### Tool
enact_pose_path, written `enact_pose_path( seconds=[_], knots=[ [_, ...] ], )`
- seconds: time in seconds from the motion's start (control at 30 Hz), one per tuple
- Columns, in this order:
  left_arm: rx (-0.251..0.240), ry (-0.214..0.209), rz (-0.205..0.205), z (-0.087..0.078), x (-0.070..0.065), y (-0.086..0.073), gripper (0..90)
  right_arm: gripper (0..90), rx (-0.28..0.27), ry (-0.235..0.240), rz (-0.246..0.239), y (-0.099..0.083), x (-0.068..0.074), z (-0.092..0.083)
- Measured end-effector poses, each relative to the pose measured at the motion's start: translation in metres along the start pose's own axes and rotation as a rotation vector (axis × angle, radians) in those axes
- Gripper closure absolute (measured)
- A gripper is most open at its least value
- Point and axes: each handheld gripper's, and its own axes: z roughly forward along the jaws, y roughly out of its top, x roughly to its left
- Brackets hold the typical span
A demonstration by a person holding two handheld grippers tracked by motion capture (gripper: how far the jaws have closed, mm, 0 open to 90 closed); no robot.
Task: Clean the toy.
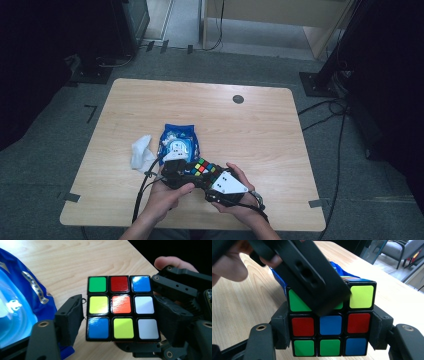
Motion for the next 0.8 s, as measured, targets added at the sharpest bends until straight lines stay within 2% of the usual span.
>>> enact_pose_path(
  seconds=[0.23,0.33,0.43,0.53,0.63,0.8],
  knots=[
    [0.004,0.000,0.008,0.000,0.002,0.001,33.8,34.2,-0.006,-0.023,-0.025,0.000,0.004,0.001],
    [-0.002,-0.008,0.005,-0.002,0.002,0.001,34.0,34.0,-0.015,-0.014,-0.017,0.000,0.003,0.001],
    [-0.014,-0.028,-0.010,-0.005,0.005,0.003,34.0,33.3,-0.031,-0.004,-0.002,0.000,0.002,0.001],
    [-0.044,-0.047,-0.035,-0.013,0.009,0.006,34.0,33.0,-0.016,-0.008,-0.007,-0.005,0.000,0.002],
    [-0.062,-0.088,-0.069,-0.020,0.015,0.009,34.1,32.4,-0.012,-0.013,0.001,-0.009,-0.002,0.003],
    [-0.063,-0.130,-0.095,-0.024,0.022,0.010,34.1,33.5,-0.044,-0.011,0.006,-0.007,0.000,0.002]
  ],
)
